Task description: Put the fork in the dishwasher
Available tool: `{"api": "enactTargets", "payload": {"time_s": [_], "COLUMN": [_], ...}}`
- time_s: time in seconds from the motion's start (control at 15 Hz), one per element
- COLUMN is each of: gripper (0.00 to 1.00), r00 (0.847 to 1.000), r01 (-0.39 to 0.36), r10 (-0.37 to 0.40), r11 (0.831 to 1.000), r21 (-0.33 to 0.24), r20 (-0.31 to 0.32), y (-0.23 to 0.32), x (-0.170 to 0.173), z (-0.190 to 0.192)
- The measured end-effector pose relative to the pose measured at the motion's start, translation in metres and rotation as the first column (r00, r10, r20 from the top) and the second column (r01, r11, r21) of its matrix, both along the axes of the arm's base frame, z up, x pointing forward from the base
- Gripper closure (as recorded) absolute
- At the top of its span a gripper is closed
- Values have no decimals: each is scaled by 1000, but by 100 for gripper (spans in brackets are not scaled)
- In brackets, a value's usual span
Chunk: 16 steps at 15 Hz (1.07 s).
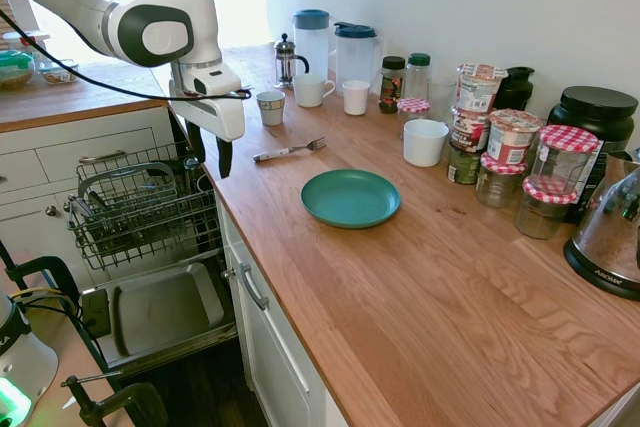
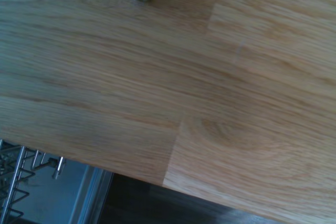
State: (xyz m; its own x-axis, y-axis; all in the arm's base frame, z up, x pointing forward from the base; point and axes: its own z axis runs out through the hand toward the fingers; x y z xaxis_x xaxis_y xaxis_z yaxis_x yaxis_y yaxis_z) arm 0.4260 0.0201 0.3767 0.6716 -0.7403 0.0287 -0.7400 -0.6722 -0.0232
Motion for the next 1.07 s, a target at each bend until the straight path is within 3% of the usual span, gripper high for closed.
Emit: {"api": "enactTargets", "payload": {"time_s": [0.13, 0.33, 0.47, 0.73, 0.93, 1.07], "gripper": [0, 0, 0, 0, 0, 0], "r00": [1000, 995, 981, 925, 880, 859], "r01": [0, 41, 97, 213, 285, 322], "r10": [0, -42, -101, -215, -269, -293], "r11": [1000, 999, 995, 976, 958, 947], "r21": [0, 18, 34, 42, 19, 3], "r20": [5, 91, 164, 312, 391, 419], "y": [1, 17, 33, 51, 50, 51], "x": [1, 10, 20, 53, 74, 84], "z": [0, 9, 12, -3, -11, -18]}}
